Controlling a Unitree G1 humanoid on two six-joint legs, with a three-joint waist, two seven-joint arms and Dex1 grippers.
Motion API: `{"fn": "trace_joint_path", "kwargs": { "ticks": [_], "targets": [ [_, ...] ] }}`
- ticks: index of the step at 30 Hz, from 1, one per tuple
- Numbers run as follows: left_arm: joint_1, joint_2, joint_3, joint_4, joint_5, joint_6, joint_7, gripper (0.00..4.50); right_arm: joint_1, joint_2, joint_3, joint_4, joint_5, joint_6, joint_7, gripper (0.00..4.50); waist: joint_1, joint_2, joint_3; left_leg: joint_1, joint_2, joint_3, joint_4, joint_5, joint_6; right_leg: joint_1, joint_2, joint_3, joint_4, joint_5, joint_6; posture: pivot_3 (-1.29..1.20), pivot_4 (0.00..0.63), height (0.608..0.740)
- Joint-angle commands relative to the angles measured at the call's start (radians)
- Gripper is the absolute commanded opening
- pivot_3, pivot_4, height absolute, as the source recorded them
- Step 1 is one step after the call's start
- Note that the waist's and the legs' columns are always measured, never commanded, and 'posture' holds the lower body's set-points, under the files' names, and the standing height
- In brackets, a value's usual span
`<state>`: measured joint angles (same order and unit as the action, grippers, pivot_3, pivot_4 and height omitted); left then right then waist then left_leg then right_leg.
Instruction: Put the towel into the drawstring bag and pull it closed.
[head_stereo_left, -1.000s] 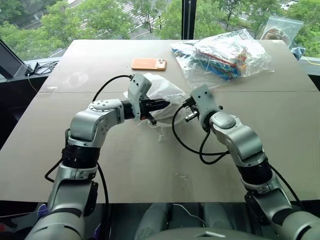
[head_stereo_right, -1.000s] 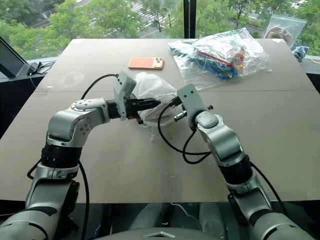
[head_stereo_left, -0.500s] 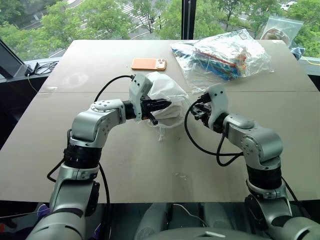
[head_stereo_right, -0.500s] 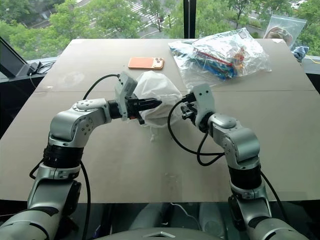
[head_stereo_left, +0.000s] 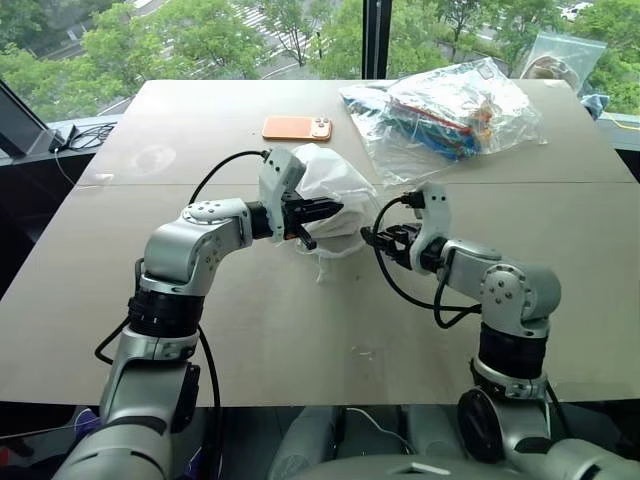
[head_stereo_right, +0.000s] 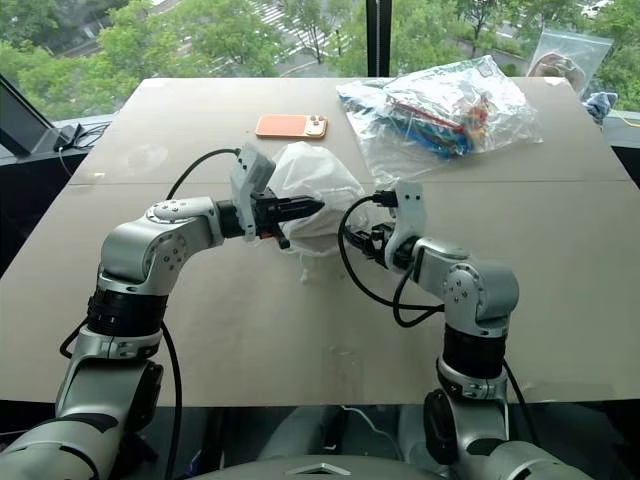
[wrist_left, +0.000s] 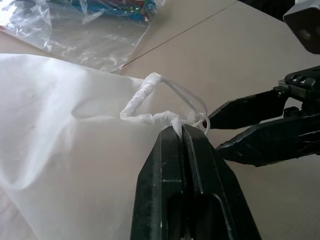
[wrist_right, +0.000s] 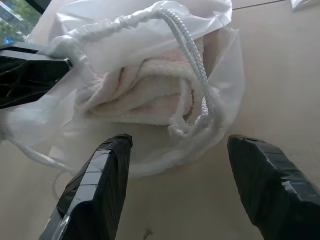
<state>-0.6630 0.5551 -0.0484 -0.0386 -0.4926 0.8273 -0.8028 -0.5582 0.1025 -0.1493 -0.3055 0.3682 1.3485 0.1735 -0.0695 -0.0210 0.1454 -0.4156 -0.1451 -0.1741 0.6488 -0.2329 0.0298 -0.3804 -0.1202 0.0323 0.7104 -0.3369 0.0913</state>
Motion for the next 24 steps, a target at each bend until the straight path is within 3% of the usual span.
{"fn": "trace_joint_path", "kwargs": {
  "ticks": [1,6,8,15,18,22,24],
  "targets": [
    [0.000,0.005,0.010,-0.052,-0.002,-0.003,0.003,0.00,-0.021,0.001,0.015,0.021,0.002,-0.051,-0.012,2.78,0.000,0.000,0.000,0.000,0.000,0.000,0.000,0.000,0.000,0.000,0.000,0.000,0.000,0.000,0.000,0.00,0.150,0.740],
    [0.015,0.008,0.015,-0.062,-0.001,-0.003,0.007,0.00,-0.028,-0.010,0.010,0.042,0.007,-0.094,-0.014,0.59,-0.001,0.000,0.000,0.000,0.000,0.000,0.000,0.000,0.000,0.000,0.000,0.000,0.000,0.000,0.000,0.00,0.150,0.740],
    [0.023,0.011,0.015,-0.060,0.004,-0.009,0.008,0.00,-0.026,-0.021,0.016,0.030,0.014,-0.095,-0.009,0.05,-0.001,0.000,0.000,0.000,0.000,0.000,0.000,0.000,0.000,0.000,0.000,0.000,0.000,0.000,0.000,0.00,0.150,0.740],
    [0.031,0.008,0.017,-0.065,0.005,-0.011,0.015,0.00,-0.011,-0.074,0.060,-0.062,0.064,-0.046,0.038,0.05,-0.001,0.000,0.000,0.000,0.000,0.000,0.000,0.000,0.000,0.000,0.000,0.000,0.000,0.000,0.000,0.00,0.150,0.740],
    [0.032,0.007,0.016,-0.065,0.003,-0.012,0.017,0.00,-0.010,-0.053,0.050,-0.060,0.080,-0.049,0.026,0.90,-0.001,0.000,0.000,0.000,0.000,0.000,0.000,0.000,0.000,0.000,0.000,0.000,0.000,0.000,0.000,0.00,0.150,0.740],
    [0.032,0.007,0.016,-0.067,0.001,-0.010,0.018,0.00,-0.011,-0.022,0.045,-0.031,0.060,-0.041,-0.033,2.91,0.000,0.000,0.000,0.000,0.000,0.000,0.000,0.000,0.000,0.000,0.000,0.000,0.000,0.000,0.000,0.00,0.150,0.740],
    [0.033,0.009,0.015,-0.068,0.001,-0.010,0.016,0.00,-0.014,-0.003,0.034,-0.020,0.061,-0.048,-0.051,3.15,0.000,0.000,0.000,0.000,0.000,0.000,0.000,0.000,0.000,0.000,0.000,0.000,0.000,0.000,0.000,0.00,0.150,0.740]
  ]
}}
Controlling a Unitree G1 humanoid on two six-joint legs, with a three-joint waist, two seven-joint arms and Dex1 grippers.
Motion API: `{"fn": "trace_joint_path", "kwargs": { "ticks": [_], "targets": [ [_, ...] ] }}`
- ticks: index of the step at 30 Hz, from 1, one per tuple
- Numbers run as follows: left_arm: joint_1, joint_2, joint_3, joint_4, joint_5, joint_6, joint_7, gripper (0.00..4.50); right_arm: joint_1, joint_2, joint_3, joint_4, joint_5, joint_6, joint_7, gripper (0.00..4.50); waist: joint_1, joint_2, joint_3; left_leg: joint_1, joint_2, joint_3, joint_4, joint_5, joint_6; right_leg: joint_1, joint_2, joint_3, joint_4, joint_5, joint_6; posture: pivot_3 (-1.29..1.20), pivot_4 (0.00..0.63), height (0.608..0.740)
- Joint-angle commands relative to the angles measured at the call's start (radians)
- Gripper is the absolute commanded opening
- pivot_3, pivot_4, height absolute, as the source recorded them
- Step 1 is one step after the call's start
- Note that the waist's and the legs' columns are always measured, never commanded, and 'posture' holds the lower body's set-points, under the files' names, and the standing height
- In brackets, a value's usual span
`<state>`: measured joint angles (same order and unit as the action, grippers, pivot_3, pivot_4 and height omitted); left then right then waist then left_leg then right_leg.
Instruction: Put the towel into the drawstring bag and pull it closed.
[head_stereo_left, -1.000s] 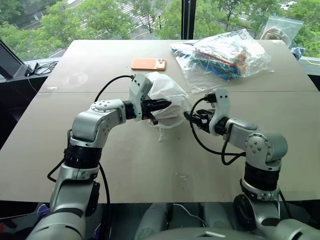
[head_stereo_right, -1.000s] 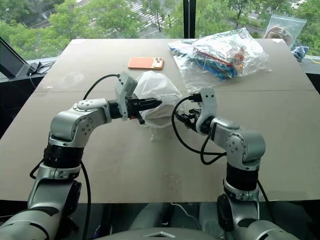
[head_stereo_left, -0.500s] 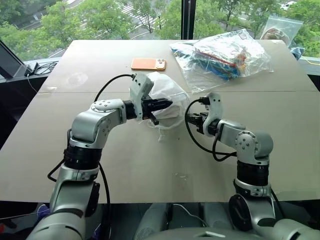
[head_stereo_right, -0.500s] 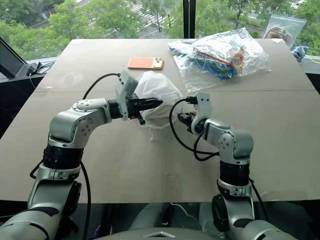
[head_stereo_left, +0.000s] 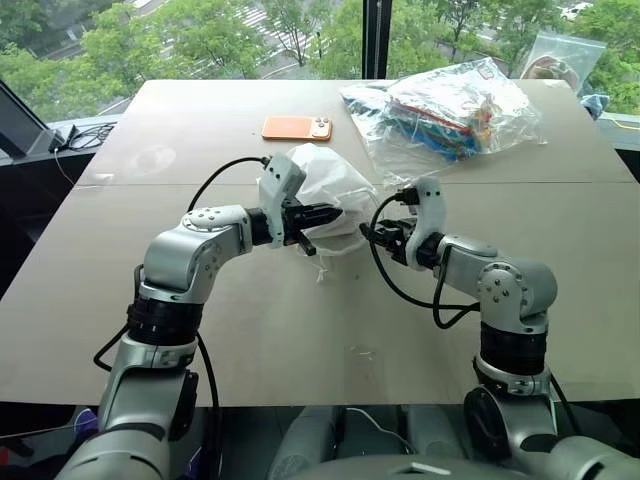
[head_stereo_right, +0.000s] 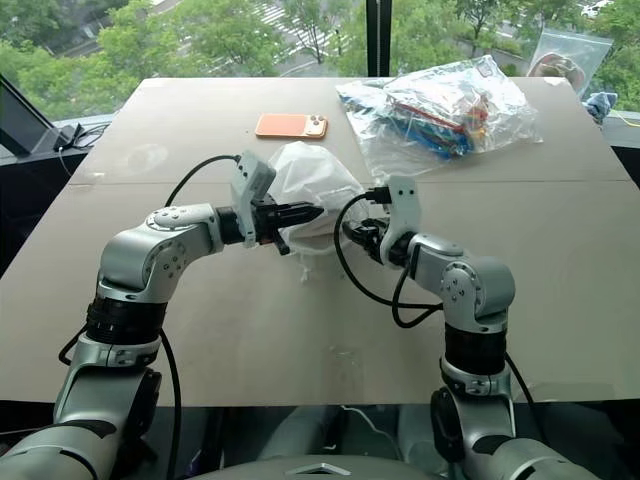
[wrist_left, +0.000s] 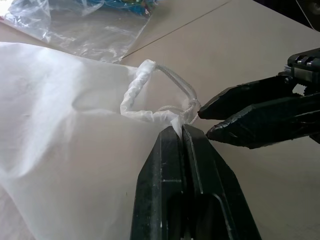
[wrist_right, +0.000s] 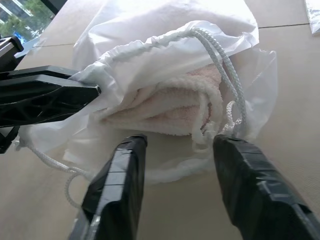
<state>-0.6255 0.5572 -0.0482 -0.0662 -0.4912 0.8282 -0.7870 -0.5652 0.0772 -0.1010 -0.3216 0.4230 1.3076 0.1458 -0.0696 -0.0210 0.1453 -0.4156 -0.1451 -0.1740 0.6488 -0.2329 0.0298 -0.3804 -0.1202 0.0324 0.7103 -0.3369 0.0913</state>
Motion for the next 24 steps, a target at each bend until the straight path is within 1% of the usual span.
{"fn": "trace_joint_path", "kwargs": {
  "ticks": [1,8,10,15,17,19,24],
  "targets": [
    [-0.004,0.008,0.015,-0.041,0.000,-0.011,0.000,0.00,-0.008,0.025,-0.013,0.002,0.002,-0.011,-0.030,3.15,0.000,0.000,0.000,0.000,0.000,0.000,0.000,0.000,0.000,0.000,0.000,0.000,0.000,0.000,0.000,0.00,0.150,0.740],
    [0.002,0.014,0.015,-0.047,0.000,-0.011,-0.002,0.00,-0.013,0.034,-0.028,0.010,0.008,-0.017,-0.056,3.15,0.000,0.000,0.000,0.000,0.000,0.000,0.000,0.000,0.000,0.000,0.000,0.000,0.000,0.000,0.000,0.00,0.150,0.740],
    [0.004,0.014,0.015,-0.048,0.000,-0.011,-0.002,0.00,-0.012,0.023,-0.019,0.001,0.003,-0.011,-0.058,3.15,0.000,0.000,0.000,0.000,0.000,0.000,0.000,0.000,0.000,0.000,0.000,0.000,0.000,0.000,0.000,0.00,0.150,0.740],
    [-0.003,0.014,0.023,-0.042,-0.006,-0.008,-0.002,0.00,0.007,-0.029,0.000,-0.113,0.057,0.066,-0.014,3.15,0.000,0.000,0.000,0.000,0.000,0.000,0.000,0.000,0.000,0.000,0.000,0.000,0.000,0.000,0.000,0.00,0.150,0.740],
    [-0.004,0.014,0.023,-0.043,-0.008,-0.007,-0.002,0.00,0.015,-0.057,0.005,-0.134,0.053,0.078,-0.015,3.15,0.000,0.000,0.000,0.000,0.000,0.000,0.000,0.000,0.000,0.000,0.000,0.000,0.000,0.000,0.000,0.00,0.150,0.740],
    [-0.002,0.013,0.021,-0.047,-0.008,-0.008,-0.002,0.00,0.018,-0.077,0.017,-0.117,0.037,0.062,-0.020,3.15,0.000,0.000,0.000,0.000,0.000,0.000,0.000,0.000,0.000,0.000,0.000,0.000,0.000,0.000,0.000,0.00,0.150,0.740],
    [0.000,0.014,0.018,-0.052,-0.008,-0.007,-0.002,0.00,0.005,-0.066,0.035,-0.065,0.019,0.014,-0.028,3.15,0.000,0.000,0.000,0.000,0.000,0.000,0.000,0.000,0.000,0.000,0.000,0.000,0.000,0.000,0.000,0.00,0.150,0.740]
  ]
}}
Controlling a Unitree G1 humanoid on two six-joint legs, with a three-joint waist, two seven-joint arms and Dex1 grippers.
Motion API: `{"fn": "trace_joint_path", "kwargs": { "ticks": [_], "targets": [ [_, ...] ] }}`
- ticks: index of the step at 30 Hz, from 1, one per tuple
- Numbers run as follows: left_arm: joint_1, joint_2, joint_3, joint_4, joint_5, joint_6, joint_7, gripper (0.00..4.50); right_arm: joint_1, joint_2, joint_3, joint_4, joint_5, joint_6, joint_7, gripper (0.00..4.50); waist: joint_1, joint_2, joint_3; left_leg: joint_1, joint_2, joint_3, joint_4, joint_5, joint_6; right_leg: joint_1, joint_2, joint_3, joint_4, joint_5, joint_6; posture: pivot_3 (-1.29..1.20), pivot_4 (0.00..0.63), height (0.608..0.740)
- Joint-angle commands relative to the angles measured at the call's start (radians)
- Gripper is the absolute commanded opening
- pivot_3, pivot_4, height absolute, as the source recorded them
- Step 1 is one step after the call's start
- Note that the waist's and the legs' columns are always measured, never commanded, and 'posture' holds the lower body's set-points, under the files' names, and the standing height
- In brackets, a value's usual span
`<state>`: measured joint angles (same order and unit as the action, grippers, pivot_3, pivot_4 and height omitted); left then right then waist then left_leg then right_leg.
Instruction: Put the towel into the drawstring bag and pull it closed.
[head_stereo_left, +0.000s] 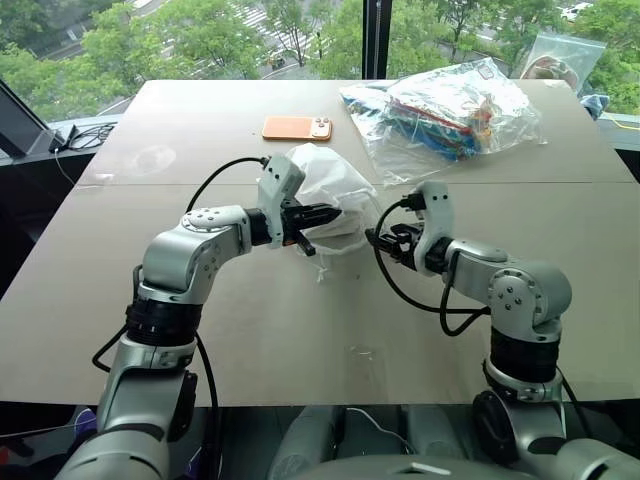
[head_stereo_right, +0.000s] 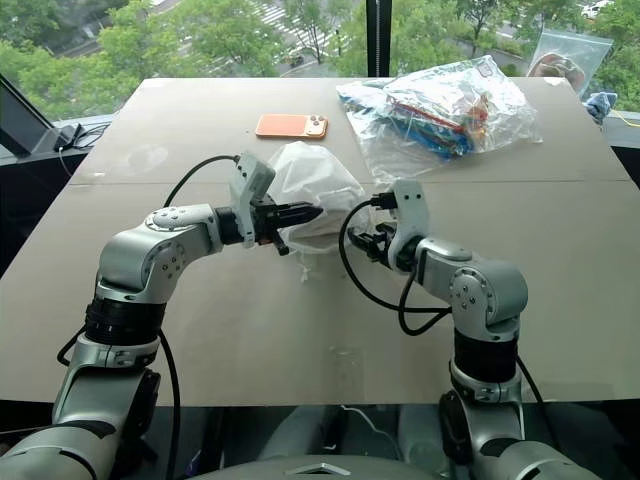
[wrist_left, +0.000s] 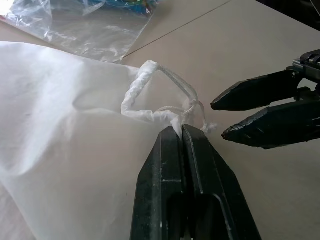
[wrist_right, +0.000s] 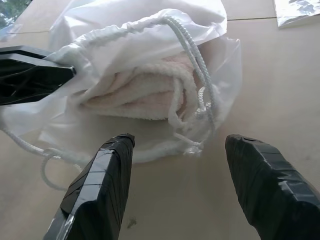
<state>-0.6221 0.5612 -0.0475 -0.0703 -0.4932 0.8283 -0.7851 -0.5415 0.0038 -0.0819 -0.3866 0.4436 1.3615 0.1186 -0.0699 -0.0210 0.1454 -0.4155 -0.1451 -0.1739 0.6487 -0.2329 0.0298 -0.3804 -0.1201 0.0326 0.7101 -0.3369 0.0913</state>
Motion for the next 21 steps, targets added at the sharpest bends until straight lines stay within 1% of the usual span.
{"fn": "trace_joint_path", "kwargs": {
  "ticks": [1,6,9,14,18,21],
  "targets": [
    [-0.003,0.010,0.018,-0.048,-0.007,-0.004,-0.003,0.00,-0.024,0.012,0.022,0.017,-0.009,-0.054,-0.004,3.15,0.000,0.000,0.000,0.000,0.000,0.000,0.000,0.000,0.000,0.000,0.000,0.000,0.000,0.000,0.000,0.00,0.150,0.740],
    [0.004,0.013,0.021,-0.058,-0.008,0.000,-0.001,0.00,-0.032,0.019,0.044,0.103,-0.039,-0.132,-0.005,3.15,0.001,0.000,0.000,0.000,0.000,0.000,0.000,0.000,0.000,0.000,0.000,0.000,0.000,0.000,0.000,0.00,0.150,0.740],
    [0.011,0.015,0.023,-0.065,-0.009,0.002,0.002,0.00,-0.036,0.017,0.045,0.137,-0.049,-0.163,-0.003,2.38,0.001,0.000,0.000,0.000,0.000,0.000,0.000,0.000,0.000,0.000,0.000,0.000,0.000,0.000,0.000,0.00,0.150,0.740],
    [0.026,0.021,0.029,-0.071,-0.007,0.001,0.003,0.00,-0.031,-0.008,0.047,0.152,-0.059,-0.194,0.002,0.05,0.000,0.000,0.000,0.000,0.000,0.000,0.000,0.000,0.000,0.000,0.000,0.000,0.000,0.000,0.000,0.00,0.150,0.740],
    [0.037,0.027,0.031,-0.060,0.001,-0.008,0.004,0.00,-0.027,-0.031,0.024,0.097,-0.034,-0.163,0.017,0.05,0.001,0.000,0.000,0.000,0.000,0.000,0.000,0.000,0.000,0.000,0.000,0.000,0.000,0.000,0.000,0.00,0.150,0.740],
    [0.041,0.031,0.025,-0.040,0.012,-0.024,0.001,0.00,-0.019,-0.071,0.014,0.036,0.015,-0.114,0.065,0.05,0.001,0.000,0.000,0.000,0.000,0.000,0.000,0.000,0.000,0.000,0.000,0.000,0.000,0.000,0.000,0.00,0.150,0.740]
  ]
}}
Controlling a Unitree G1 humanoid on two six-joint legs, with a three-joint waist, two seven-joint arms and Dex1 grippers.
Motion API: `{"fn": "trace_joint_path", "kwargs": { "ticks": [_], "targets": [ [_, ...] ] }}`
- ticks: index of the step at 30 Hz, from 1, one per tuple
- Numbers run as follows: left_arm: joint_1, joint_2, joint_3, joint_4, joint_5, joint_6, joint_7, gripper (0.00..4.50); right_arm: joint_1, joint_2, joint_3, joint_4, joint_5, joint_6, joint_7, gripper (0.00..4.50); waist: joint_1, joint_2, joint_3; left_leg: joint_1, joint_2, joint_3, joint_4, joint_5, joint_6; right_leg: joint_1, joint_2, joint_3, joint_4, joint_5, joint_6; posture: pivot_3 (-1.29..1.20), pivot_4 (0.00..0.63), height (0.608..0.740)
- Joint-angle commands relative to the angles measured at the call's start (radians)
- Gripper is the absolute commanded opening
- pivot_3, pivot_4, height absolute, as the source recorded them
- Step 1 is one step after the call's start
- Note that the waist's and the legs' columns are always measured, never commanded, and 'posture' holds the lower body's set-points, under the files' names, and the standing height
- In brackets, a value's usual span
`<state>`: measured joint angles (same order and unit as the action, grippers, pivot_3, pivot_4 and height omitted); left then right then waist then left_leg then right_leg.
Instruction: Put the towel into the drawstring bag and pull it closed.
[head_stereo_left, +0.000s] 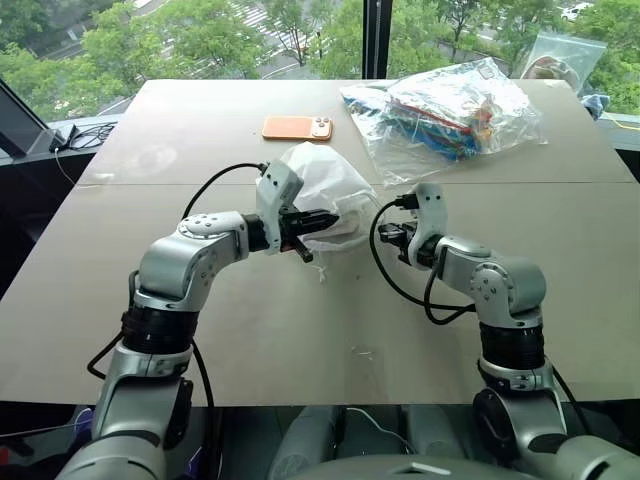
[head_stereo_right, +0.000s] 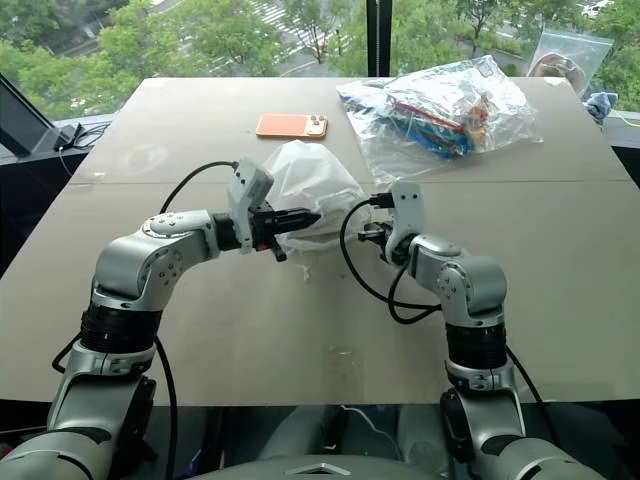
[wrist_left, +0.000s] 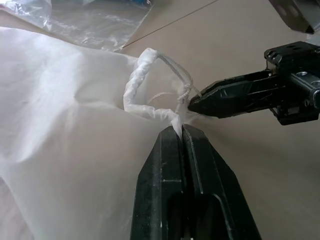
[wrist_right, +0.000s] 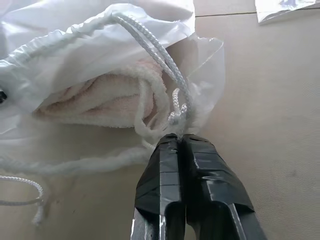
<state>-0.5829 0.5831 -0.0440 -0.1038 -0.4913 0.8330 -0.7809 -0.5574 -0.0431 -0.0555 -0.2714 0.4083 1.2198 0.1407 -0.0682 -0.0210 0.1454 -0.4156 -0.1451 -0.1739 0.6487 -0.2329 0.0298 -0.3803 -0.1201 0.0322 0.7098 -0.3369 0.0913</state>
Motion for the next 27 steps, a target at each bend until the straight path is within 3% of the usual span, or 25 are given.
{"fn": "trace_joint_path", "kwargs": {
  "ticks": [1,5,8,13,15,18,23,27],
  "targets": [
    [0.003,0.010,0.019,-0.002,0.014,-0.035,-0.004,0.00,0.001,-0.040,-0.012,-0.094,0.065,0.042,0.060,0.05,0.000,0.000,0.000,0.000,0.000,0.000,0.000,0.000,0.000,0.000,0.000,0.000,0.000,0.000,0.000,0.00,0.150,0.740],
    [0.002,0.021,-0.004,0.034,0.051,-0.082,-0.019,0.00,0.034,-0.146,-0.007,-0.159,0.143,0.094,0.165,0.05,0.002,0.000,0.000,0.000,0.000,0.000,0.000,0.000,0.000,0.000,0.000,0.000,0.000,0.000,0.000,0.00,0.150,0.740],
    [0.006,0.044,-0.022,0.069,0.094,-0.137,-0.048,0.00,0.054,-0.336,0.039,-0.168,0.109,0.053,0.239,0.05,0.007,0.000,0.000,0.000,0.000,0.000,0.000,0.000,0.000,0.000,0.000,-0.001,-0.001,0.000,0.000,0.00,0.150,0.740],
    [0.005,0.062,-0.030,0.112,0.140,-0.191,-0.063,0.00,0.067,-0.658,0.178,-0.148,-0.077,-0.201,0.334,0.05,0.016,0.000,0.001,-0.001,0.000,0.000,0.000,0.000,0.000,0.000,-0.001,-0.004,-0.003,0.000,0.000,0.00,0.150,0.740],
    [0.003,0.056,-0.029,0.115,0.144,-0.200,-0.065,0.00,0.093,-0.731,0.228,-0.162,-0.116,-0.347,0.420,0.05,0.017,0.000,0.001,-0.001,0.000,0.001,-0.001,0.000,0.000,0.000,-0.001,-0.004,-0.003,0.000,0.000,0.00,0.150,0.740],
    [-0.005,0.037,-0.032,0.105,0.145,-0.199,-0.064,0.00,0.113,-0.720,0.268,-0.154,-0.125,-0.437,0.468,0.05,0.016,-0.001,0.001,-0.001,0.001,0.000,-0.002,0.000,0.000,0.001,0.000,-0.005,-0.006,0.000,0.000,0.00,0.150,0.740],
    [-0.011,0.006,-0.023,0.062,0.134,-0.194,-0.053,0.00,0.122,-0.675,0.270,-0.123,-0.108,-0.422,0.498,0.05,0.027,-0.001,0.001,-0.002,0.000,0.000,-0.001,0.000,0.000,0.002,-0.001,-0.005,-0.006,0.000,0.000,0.00,0.150,0.740],
    [0.000,-0.001,0.028,0.035,0.071,-0.172,-0.080,0.00,0.181,-0.629,0.161,-0.146,-0.030,-0.330,0.471,1.29,0.033,-0.002,0.002,-0.003,0.000,-0.002,-0.001,0.000,0.000,0.002,-0.001,-0.007,-0.007,0.000,0.000,0.00,0.150,0.740]
  ]
}}
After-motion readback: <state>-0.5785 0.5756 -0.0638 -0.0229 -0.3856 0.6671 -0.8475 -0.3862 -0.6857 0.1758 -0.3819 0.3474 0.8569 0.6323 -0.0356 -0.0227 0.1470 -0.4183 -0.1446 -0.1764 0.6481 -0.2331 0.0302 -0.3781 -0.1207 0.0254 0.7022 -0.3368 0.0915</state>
